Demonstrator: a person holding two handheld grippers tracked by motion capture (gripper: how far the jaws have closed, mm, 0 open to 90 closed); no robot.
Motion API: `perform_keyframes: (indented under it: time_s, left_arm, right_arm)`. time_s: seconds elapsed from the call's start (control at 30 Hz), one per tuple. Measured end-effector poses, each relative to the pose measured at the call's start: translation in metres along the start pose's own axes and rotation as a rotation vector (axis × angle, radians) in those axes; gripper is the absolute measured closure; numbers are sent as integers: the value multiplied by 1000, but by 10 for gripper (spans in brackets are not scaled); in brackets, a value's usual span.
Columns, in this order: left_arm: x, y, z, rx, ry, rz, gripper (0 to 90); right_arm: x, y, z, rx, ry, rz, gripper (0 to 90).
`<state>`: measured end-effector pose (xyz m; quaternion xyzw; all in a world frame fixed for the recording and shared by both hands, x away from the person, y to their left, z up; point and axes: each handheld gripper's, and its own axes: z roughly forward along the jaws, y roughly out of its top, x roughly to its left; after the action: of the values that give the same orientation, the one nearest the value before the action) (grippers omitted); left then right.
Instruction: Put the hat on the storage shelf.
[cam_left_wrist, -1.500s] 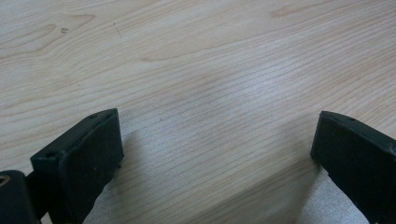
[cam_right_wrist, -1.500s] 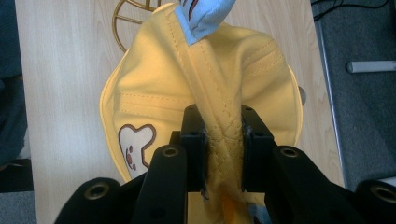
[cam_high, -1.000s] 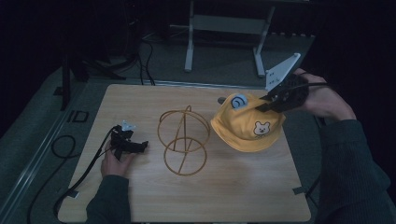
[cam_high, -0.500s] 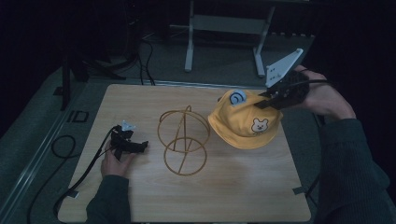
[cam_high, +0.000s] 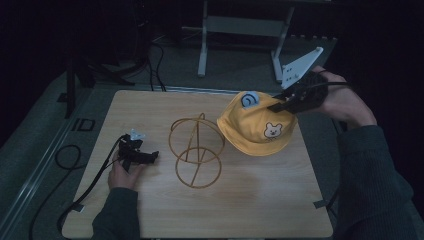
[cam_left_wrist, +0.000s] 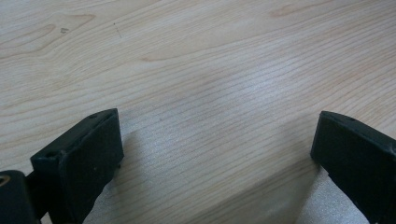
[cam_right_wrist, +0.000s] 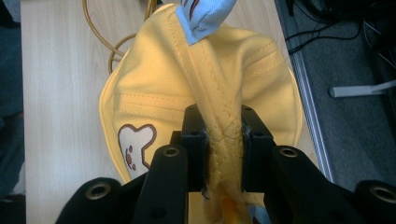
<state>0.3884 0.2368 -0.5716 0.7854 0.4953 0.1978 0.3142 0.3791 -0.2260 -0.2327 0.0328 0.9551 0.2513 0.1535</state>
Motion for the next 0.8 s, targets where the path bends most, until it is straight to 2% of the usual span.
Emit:
perform_keyframes:
  time_s: [0.33,0.8]
  left_arm:
    - [0,0,0,0,0,0,21]
    - [0,0,0,0,0,0,21]
  right_arm:
    - [-2,16,4,-46,-1,-7,760]
    - [-2,29,7,-94,-13,-11,760]
